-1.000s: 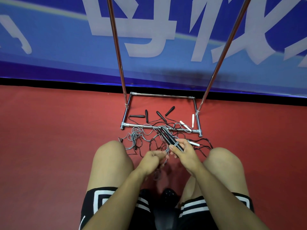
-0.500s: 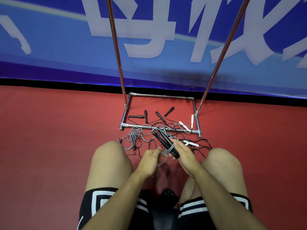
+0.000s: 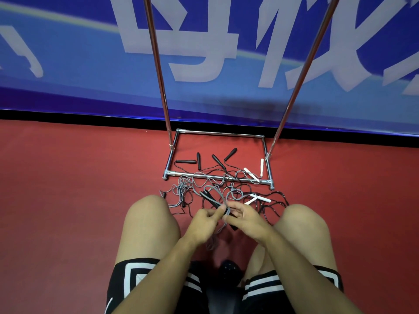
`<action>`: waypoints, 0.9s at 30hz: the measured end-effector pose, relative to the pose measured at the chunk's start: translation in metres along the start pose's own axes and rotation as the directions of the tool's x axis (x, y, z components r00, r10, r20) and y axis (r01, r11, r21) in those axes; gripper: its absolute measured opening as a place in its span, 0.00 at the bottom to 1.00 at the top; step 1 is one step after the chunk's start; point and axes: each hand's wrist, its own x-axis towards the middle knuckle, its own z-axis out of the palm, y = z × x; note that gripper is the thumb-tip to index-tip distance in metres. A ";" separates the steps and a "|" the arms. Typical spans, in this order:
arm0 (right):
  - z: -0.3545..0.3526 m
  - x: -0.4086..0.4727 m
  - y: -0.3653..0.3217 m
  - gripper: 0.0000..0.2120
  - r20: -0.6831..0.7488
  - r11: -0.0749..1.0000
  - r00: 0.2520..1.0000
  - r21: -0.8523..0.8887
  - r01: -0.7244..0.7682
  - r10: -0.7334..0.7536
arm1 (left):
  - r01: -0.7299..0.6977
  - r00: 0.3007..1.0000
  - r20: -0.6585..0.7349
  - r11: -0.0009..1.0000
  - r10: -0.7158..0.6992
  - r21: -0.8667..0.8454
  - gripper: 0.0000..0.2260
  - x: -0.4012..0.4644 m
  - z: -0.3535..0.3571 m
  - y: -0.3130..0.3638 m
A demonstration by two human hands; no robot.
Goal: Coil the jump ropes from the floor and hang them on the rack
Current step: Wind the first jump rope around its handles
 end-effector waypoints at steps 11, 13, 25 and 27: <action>0.000 -0.004 -0.004 0.14 0.022 0.992 0.999 0.115 -0.045 0.042 | -0.023 0.998 0.062 0.998 0.027 -0.058 0.26 0.002 -0.004 0.002; 0.001 -0.005 -0.007 0.14 -0.018 0.995 1.000 0.095 -0.024 0.025 | -0.004 0.998 0.059 0.998 0.007 -0.056 0.26 0.002 -0.005 0.006; 0.004 0.000 -0.002 0.15 -0.170 0.999 0.985 0.005 -0.032 0.033 | 0.081 0.994 0.064 0.994 -0.085 0.068 0.21 0.009 -0.007 -0.002; 0.004 0.000 -0.001 0.15 -0.137 0.999 0.990 -0.021 -0.037 0.033 | 0.079 0.995 0.057 0.992 -0.085 0.098 0.23 0.009 -0.008 -0.006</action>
